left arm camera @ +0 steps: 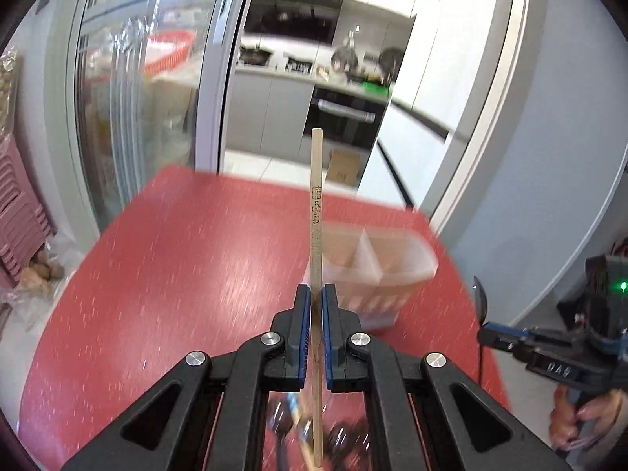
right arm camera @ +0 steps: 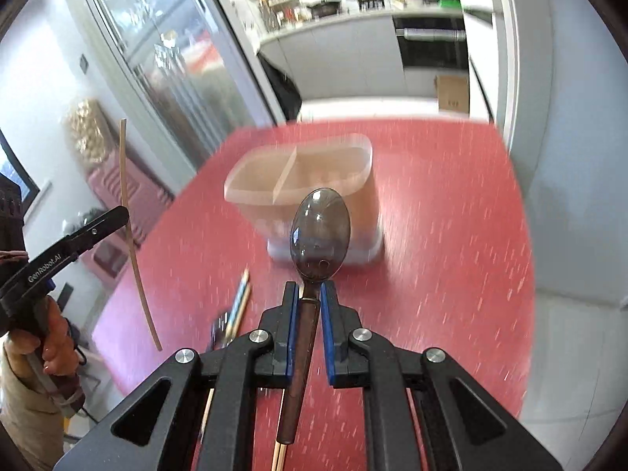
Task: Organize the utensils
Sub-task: 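Lift both held utensils and drop them into the beige holder, opening both tools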
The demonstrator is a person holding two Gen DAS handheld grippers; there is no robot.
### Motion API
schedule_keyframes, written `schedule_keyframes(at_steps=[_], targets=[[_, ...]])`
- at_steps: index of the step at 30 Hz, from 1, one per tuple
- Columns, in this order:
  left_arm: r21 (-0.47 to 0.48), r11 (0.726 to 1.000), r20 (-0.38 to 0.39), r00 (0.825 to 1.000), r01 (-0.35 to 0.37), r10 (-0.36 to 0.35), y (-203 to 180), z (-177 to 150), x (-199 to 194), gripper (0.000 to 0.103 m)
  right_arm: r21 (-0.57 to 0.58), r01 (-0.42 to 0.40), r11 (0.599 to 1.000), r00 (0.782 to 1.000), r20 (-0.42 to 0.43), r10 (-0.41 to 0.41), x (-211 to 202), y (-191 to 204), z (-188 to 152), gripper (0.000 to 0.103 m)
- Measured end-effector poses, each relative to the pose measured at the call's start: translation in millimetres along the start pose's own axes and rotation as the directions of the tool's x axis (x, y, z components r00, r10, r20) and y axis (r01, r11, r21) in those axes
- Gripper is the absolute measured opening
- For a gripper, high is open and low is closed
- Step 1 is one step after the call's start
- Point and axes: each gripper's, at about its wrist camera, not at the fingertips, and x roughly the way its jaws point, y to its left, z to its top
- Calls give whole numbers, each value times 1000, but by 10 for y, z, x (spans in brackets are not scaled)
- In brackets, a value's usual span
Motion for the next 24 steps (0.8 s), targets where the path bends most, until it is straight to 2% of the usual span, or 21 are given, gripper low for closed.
schedule_keyframes(at_steps=[8,12,14,18,24], targets=[[18,1000,115,993,10,-12,-113,699,253,34,-66,30,997,988,154,-19,-13,246,792,12],[34,999,148,989,3,-8,-182,990,562,34,-98,62,993,975,217,-39,112,312,1076,12],[32,999,153,988,-1,-4,-191,1026,698,34,-114,85,990,968,244,-55,216,327,1224,12],[18,1000,173,985,-7,3,-189,1067,1022,34,-157,121,980,954,292,-71,424,380,1278,12],[30,999,211,977,-35,28,-191,940,1281,34,-239,178,955,931,356,-85,750,421,1209,12]])
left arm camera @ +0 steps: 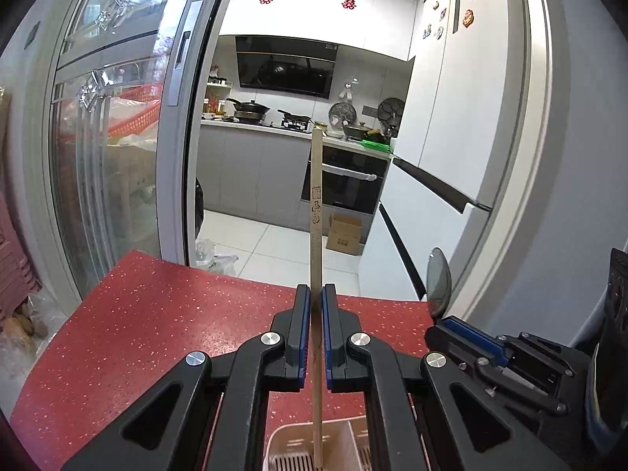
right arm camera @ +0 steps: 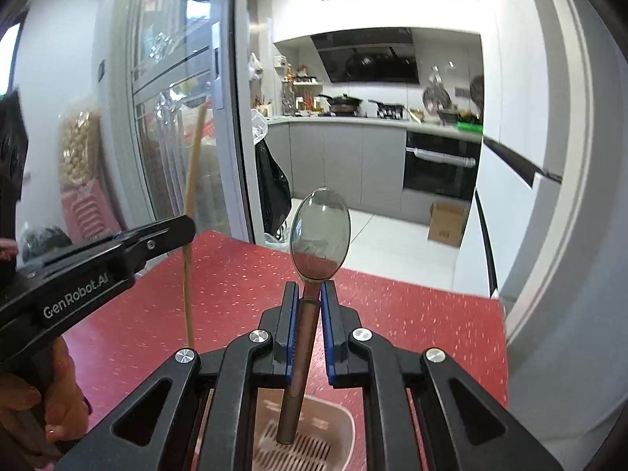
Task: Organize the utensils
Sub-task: 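Lift both held utensils and drop them into the beige holder, opening both tools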
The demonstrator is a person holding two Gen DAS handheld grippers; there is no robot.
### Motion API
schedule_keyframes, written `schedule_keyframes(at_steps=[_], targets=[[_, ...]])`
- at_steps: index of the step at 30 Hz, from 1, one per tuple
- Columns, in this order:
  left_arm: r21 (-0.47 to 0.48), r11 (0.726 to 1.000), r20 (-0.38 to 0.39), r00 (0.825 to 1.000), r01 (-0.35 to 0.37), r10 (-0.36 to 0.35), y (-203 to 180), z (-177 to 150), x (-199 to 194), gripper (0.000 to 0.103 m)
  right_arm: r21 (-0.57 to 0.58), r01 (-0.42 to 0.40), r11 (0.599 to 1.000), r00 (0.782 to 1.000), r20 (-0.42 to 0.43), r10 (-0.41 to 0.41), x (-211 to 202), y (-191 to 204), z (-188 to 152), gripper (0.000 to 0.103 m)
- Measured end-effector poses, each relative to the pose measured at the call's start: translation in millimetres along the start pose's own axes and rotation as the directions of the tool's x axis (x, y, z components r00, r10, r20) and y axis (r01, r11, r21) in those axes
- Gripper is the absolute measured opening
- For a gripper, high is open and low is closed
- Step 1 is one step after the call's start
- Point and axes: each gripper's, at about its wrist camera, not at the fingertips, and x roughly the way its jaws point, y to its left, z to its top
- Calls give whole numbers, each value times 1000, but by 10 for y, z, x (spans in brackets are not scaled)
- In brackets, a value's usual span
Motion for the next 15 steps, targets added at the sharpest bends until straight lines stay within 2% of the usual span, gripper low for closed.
schedule_keyframes(at_steps=[6,15], targets=[[18,999,-11,1000,-26,26,9,-316,118,34,-75,17,997,999,30,-15,152,140,-326,12],[121,991,-22,998,-60,64,-75,-599,27,34,-162,-4,987,1000,-15,2,128,264,-706,12]])
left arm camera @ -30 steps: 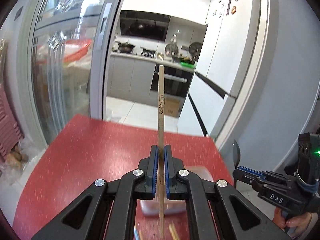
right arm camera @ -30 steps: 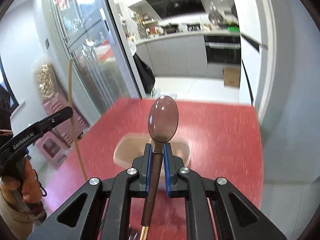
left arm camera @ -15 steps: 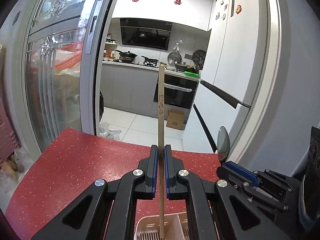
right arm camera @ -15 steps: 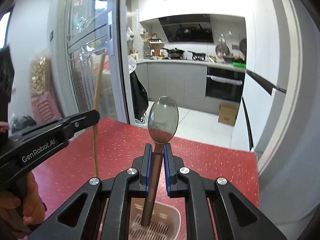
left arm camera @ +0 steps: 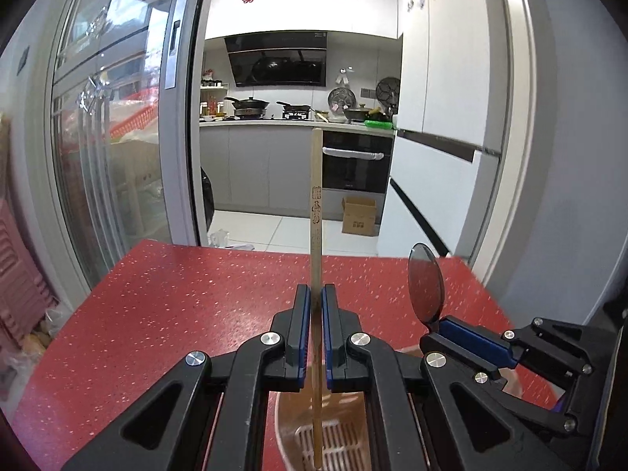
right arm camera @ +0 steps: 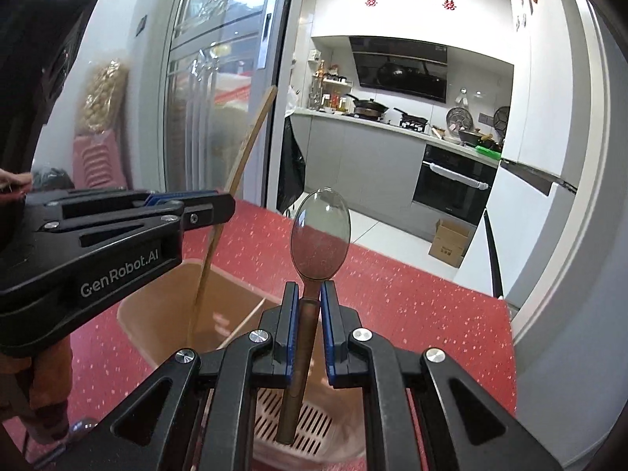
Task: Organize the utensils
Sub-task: 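Lift both held utensils and drop them into the beige holder, opening both tools, then move both open tools back over the remaining utensils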
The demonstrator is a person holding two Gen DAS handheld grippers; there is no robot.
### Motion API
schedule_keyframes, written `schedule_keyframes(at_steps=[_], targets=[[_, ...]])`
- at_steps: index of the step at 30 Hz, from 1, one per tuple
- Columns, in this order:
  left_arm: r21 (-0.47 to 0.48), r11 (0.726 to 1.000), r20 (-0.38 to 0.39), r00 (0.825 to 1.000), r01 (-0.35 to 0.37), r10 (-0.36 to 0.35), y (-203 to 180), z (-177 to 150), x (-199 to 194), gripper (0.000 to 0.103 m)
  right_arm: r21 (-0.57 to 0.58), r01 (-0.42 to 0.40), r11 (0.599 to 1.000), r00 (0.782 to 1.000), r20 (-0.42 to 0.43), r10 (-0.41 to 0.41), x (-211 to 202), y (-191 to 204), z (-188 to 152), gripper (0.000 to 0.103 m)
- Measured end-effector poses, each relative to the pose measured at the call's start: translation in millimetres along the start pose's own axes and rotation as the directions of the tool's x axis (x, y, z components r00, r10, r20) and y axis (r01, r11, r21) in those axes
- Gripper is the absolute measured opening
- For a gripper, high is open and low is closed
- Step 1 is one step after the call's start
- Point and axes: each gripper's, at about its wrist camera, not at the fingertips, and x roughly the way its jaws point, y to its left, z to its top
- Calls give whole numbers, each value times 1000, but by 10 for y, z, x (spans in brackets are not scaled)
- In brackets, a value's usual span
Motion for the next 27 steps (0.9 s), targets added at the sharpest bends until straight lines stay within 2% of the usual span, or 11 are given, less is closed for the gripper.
schedule_keyframes(at_steps=[6,10,14,18,23,27], targets=[[37,999,-24,999,-24,25,-27,-113,-65,34,7,-16,1000,999,-45,16,27,-12,-85,12],[12,999,-42,999,-31,32,34,-133,-124,34,7,-27,1000,997,-74,28,48,1,-110,13],[2,999,-48,998,-38,38,80,-113,-246,34,32,-31,999,996,-82,33,7,-50,-65,32],[2,999,-55,998,-43,43,124,-122,-432,34,65,-18,998,998,-63,22,-169,-83,16,35],[-11,998,-138,989,-59,57,225,-266,-645,35,150,-24,988,997,-68,35,-458,-121,43,46],[-35,997,-217,974,-69,60,330,-511,-821,35,209,-42,977,991,-117,67,-680,-80,-66,51]])
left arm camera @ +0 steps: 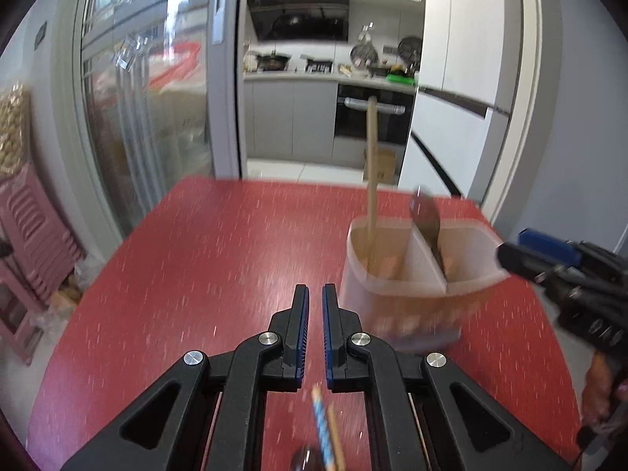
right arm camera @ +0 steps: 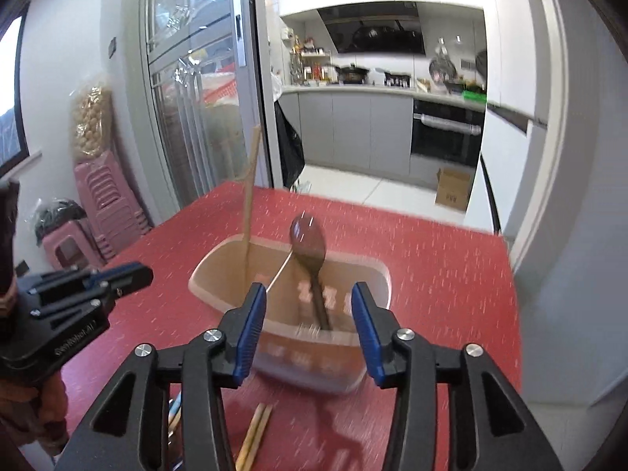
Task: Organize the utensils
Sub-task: 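Move both open tools back over the remaining utensils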
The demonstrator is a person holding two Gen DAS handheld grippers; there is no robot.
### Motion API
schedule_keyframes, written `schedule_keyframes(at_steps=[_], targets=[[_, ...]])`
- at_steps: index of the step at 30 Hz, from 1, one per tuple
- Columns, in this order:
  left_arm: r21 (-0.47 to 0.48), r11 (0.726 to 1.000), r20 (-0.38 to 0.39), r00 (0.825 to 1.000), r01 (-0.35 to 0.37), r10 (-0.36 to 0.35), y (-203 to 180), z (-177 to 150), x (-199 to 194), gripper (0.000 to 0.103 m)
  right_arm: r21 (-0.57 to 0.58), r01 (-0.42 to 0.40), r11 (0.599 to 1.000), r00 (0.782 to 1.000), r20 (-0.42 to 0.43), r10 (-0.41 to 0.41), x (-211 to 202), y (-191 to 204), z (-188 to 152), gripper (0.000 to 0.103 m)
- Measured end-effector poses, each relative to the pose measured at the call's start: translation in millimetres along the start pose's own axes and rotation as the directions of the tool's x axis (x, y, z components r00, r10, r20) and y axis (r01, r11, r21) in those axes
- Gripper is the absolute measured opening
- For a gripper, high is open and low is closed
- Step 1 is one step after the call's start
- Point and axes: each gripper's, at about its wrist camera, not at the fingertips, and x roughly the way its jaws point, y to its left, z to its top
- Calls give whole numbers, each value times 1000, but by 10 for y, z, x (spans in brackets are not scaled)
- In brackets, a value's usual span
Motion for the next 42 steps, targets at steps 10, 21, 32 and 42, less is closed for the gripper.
schedule_keyframes(at_steps=[10,21,32,42], targets=[[-35,999,-182,983,-17,10,171,-912,-123,35,164,-16,986,969,-242,56,-89,35,-852,54],[-91,996,-268,963,-5,-20,219,-1483,-220,35,248,33,968,925,-375,64,-138,97,-1504,54],[-120,993,-281,959,-17,-17,313,-1647,-268,35,250,46,967,913,-403,61,-225,225,-1671,54],[-123,991,-270,963,-49,14,390,-1647,-206,103,233,60,971,912,-409,42,-214,266,-1650,61]])
